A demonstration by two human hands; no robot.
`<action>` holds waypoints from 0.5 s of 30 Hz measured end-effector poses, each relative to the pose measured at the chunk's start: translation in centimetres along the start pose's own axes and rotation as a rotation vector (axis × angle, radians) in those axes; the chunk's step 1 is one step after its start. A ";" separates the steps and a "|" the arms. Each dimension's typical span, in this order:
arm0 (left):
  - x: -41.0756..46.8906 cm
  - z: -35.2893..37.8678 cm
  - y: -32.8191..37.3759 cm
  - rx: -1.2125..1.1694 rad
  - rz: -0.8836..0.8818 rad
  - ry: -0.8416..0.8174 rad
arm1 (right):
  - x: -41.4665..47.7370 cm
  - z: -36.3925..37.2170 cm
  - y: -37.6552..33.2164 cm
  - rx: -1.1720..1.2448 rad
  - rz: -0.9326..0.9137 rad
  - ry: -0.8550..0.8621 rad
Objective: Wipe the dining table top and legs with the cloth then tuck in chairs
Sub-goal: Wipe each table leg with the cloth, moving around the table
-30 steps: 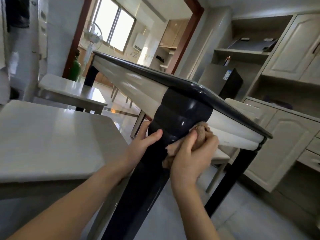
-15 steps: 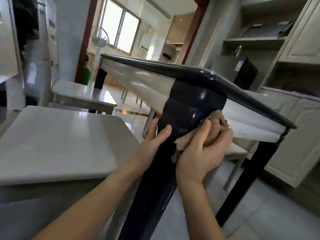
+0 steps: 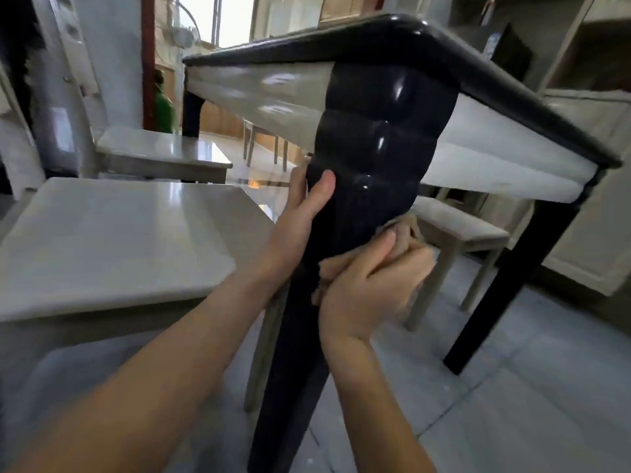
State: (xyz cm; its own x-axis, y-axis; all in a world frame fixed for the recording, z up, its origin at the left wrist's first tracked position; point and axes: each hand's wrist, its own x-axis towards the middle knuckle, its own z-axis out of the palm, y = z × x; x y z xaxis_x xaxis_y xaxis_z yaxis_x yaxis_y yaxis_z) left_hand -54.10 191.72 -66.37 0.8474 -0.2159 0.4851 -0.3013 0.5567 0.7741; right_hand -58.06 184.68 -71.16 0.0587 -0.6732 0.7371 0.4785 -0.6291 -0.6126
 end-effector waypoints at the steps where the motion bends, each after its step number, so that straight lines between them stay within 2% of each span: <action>1: -0.1 0.1 0.0 -0.001 -0.006 0.003 | -0.4 0.0 0.6 -0.009 -0.021 0.004; 3: -0.3 0.1 0.1 0.038 -0.017 -0.001 | -3.9 -1.2 3.4 -0.058 0.105 -0.088; 6: -0.5 0.1 0.3 0.084 -0.034 -0.002 | -11.8 -4.9 8.3 -0.124 0.570 -0.223; 10: -0.5 0.1 0.1 0.131 -0.033 0.009 | -17.4 -8.6 10.0 -0.182 1.063 -0.324; 12: -0.5 0.1 0.0 0.158 -0.045 0.008 | -18.0 -9.9 10.2 -0.314 1.100 -0.470; 13: -0.4 0.0 0.0 0.163 -0.046 0.010 | -17.9 -10.1 10.3 -0.359 1.082 -0.457; 15: -0.4 -0.1 0.0 0.179 -0.035 0.019 | -16.0 -8.9 9.2 -0.360 0.870 -0.351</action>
State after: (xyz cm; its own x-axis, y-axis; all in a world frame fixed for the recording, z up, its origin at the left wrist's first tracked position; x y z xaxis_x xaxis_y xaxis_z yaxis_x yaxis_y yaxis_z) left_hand -54.35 191.90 -66.60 0.8663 -0.2161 0.4503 -0.3432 0.3975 0.8510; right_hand -62.34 186.20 -91.13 0.5446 -0.8387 -0.0012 -0.1435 -0.0917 -0.9854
